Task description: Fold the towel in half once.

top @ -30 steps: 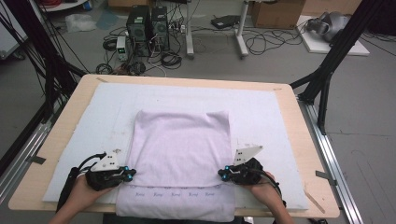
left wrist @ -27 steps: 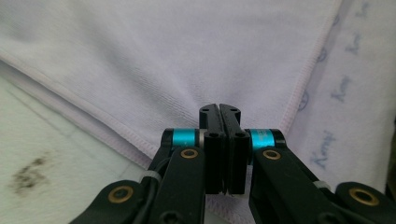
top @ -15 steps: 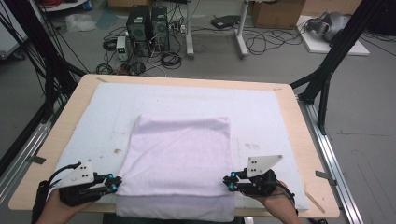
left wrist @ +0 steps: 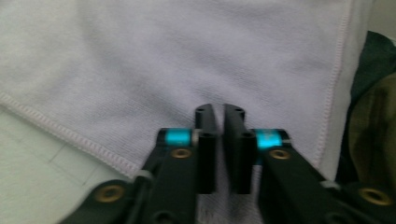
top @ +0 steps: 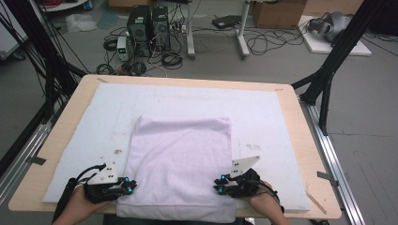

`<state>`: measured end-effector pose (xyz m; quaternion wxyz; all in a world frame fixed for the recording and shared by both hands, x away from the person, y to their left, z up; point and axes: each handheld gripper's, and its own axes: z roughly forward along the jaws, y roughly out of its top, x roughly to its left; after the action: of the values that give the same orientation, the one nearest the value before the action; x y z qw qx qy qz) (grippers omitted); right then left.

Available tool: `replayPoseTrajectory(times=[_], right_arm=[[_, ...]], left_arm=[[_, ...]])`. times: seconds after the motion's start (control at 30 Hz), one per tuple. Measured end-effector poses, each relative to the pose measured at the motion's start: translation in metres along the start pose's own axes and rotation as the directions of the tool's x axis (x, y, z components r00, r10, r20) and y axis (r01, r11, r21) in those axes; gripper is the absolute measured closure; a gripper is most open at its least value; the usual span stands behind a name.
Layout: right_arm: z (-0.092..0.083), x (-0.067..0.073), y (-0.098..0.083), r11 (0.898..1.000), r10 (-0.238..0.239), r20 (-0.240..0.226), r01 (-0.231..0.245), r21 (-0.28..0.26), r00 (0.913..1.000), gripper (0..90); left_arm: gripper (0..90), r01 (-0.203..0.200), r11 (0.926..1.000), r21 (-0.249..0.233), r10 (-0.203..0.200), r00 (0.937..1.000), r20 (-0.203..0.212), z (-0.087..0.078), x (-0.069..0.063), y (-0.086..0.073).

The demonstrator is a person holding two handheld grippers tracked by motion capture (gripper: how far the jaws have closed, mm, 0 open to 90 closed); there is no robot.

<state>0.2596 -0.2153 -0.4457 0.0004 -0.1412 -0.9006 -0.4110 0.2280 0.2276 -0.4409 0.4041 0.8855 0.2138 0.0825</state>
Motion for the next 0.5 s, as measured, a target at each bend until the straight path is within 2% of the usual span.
replayPoseTrajectory(times=[0.03, 0.17, 0.33, 0.43, 0.5], right_arm=[[-0.001, -0.001, 0.0, 1.0, -0.001, -0.012, 0.001, 0.004, 0.9999, 87.0], [-0.004, 0.002, 0.003, 1.0, -0.015, -0.003, 0.015, 0.01, 0.9999, 88.1], [-0.02, 0.011, 0.009, 0.999, -0.035, 0.016, 0.036, -0.04, 0.9992, 88.5], [-0.03, 0.02, 0.012, 0.997, -0.05, 0.005, 0.05, -0.056, 0.9987, 88.5], [-0.034, 0.024, 0.012, 0.997, -0.05, -0.022, 0.049, -0.065, 0.9985, 88.1]], left_arm=[[87.4, 0.0, 1.0, 0.004, 0.0, 1.0, 0.001, -0.001, 0.0, 0.001], [88.2, -0.004, 0.9999, -0.012, 0.004, 0.9999, -0.013, -0.008, -0.003, 0.003], [88.3, 0.003, 0.9984, -0.057, -0.004, 0.9995, -0.032, -0.029, -0.009, 0.006], [88.4, -0.009, 0.9971, -0.075, 0.007, 0.9997, -0.023, -0.038, -0.017, 0.008], [88.4, -0.016, 0.9967, -0.079, 0.015, 0.9998, -0.014, -0.041, -0.019, 0.008]])
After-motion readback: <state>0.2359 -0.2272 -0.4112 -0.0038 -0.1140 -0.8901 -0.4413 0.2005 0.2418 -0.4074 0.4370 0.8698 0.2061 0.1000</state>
